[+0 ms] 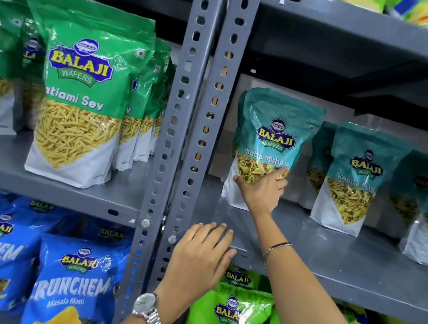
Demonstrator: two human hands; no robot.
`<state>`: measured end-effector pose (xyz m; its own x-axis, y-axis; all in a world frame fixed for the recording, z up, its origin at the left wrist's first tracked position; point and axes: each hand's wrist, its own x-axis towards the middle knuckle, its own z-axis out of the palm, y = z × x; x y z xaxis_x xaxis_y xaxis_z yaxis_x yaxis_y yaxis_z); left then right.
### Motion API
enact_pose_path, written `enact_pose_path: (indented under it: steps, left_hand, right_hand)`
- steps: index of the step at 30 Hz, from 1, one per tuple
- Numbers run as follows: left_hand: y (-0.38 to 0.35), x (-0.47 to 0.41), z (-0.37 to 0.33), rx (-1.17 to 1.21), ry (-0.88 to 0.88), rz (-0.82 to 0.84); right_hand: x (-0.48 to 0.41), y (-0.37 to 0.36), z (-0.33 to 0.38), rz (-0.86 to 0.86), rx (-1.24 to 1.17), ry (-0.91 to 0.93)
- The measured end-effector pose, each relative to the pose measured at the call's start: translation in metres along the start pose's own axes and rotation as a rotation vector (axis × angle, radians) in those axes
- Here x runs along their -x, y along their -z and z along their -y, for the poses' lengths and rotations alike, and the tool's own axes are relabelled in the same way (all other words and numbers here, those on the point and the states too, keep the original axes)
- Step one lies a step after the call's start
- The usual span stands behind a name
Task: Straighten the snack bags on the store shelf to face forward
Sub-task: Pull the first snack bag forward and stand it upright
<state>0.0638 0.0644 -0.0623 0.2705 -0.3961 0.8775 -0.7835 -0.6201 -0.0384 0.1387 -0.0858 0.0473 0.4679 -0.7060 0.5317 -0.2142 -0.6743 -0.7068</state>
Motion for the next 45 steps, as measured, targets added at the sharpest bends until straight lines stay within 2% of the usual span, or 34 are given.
enact_pose_path:
  steps: [13, 26, 45]
  left_hand:
    - [0.021, 0.000, -0.008, 0.008, 0.066, 0.109]
    - [0.029, 0.002, -0.006, -0.075, 0.034, 0.150]
    - [0.022, 0.007, -0.007, -0.085, 0.040, 0.080]
  right_hand:
    - [0.061, 0.060, -0.005, -0.049, 0.082, 0.007]
    - [0.097, 0.095, 0.001, -0.079, 0.136, 0.038]
    - [0.104, 0.098, -0.001, -0.114, 0.167, 0.049]
